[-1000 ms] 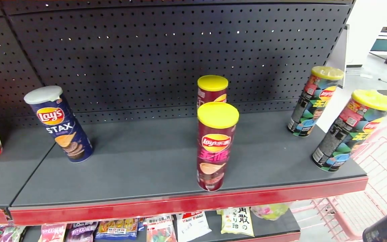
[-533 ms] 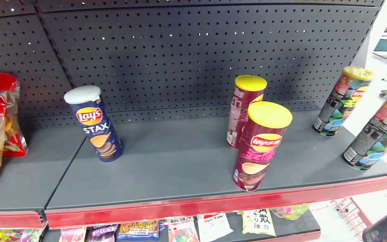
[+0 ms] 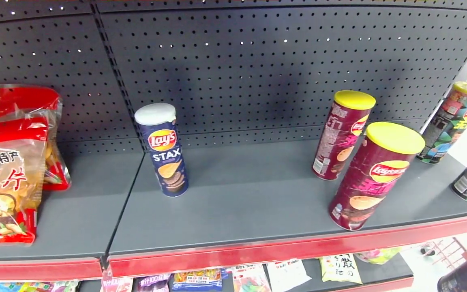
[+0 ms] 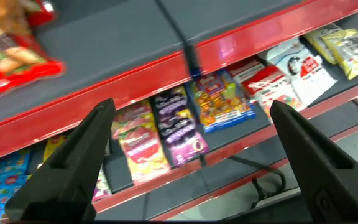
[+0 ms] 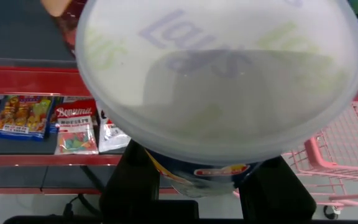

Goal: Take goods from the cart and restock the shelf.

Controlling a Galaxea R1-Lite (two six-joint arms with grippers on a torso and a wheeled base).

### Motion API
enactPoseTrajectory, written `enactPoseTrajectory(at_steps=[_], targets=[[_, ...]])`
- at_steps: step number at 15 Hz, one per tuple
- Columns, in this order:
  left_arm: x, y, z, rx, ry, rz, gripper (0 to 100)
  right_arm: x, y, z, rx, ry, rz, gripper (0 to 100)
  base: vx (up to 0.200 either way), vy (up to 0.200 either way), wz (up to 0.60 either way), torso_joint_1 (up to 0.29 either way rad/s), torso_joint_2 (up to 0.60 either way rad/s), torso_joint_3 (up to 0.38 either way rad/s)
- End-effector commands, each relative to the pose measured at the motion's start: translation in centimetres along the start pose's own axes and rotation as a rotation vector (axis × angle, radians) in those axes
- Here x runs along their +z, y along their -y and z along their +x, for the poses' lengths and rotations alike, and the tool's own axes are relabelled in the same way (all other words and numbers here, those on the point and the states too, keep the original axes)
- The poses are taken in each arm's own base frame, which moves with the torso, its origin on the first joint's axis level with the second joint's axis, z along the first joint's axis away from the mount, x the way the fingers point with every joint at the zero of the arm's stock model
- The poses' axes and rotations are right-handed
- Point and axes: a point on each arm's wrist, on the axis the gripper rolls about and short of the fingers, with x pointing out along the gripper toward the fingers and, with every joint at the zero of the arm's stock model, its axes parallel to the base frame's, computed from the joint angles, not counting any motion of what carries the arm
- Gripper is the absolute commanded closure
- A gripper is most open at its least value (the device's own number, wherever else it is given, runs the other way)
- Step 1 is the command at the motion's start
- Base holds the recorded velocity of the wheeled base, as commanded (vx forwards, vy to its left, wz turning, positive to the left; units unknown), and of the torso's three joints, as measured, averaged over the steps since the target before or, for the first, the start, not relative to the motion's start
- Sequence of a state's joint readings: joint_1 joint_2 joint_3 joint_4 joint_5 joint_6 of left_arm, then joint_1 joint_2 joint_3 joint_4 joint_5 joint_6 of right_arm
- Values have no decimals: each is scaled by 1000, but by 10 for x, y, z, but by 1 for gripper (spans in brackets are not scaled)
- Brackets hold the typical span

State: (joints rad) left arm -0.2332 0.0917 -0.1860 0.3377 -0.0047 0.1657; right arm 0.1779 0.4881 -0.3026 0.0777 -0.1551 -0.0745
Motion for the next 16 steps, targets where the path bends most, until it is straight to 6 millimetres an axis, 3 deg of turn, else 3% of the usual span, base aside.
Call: enactPoseTrajectory(at_steps=[1,3,8,12,14,16], targets=[[0,0,0,0,-1,0,0,0,0,-1,0,7,0,100,0,200,0,2,2,2],[0,0,0,2,-1,0,0,-4,0,-3,0,19,0,100,0,200,0,0,2,2],[0,0,0,0,-1,-2,0,-21,1,-22,18,136,-49,100,0,0,0,0,0,0],[2,-1,0,7,1,41,0,-40,-1,-32,157,235,-114,100,0,0,0,0,0,0],[59,-8,7,-131,13,53,0,-36,-1,-35,200,256,-113,100,0,0,0,0,0,0],[117,-13,43,-273,-18,10,0,-32,-2,-36,366,266,-66,100,0,0,0,0,0,0]])
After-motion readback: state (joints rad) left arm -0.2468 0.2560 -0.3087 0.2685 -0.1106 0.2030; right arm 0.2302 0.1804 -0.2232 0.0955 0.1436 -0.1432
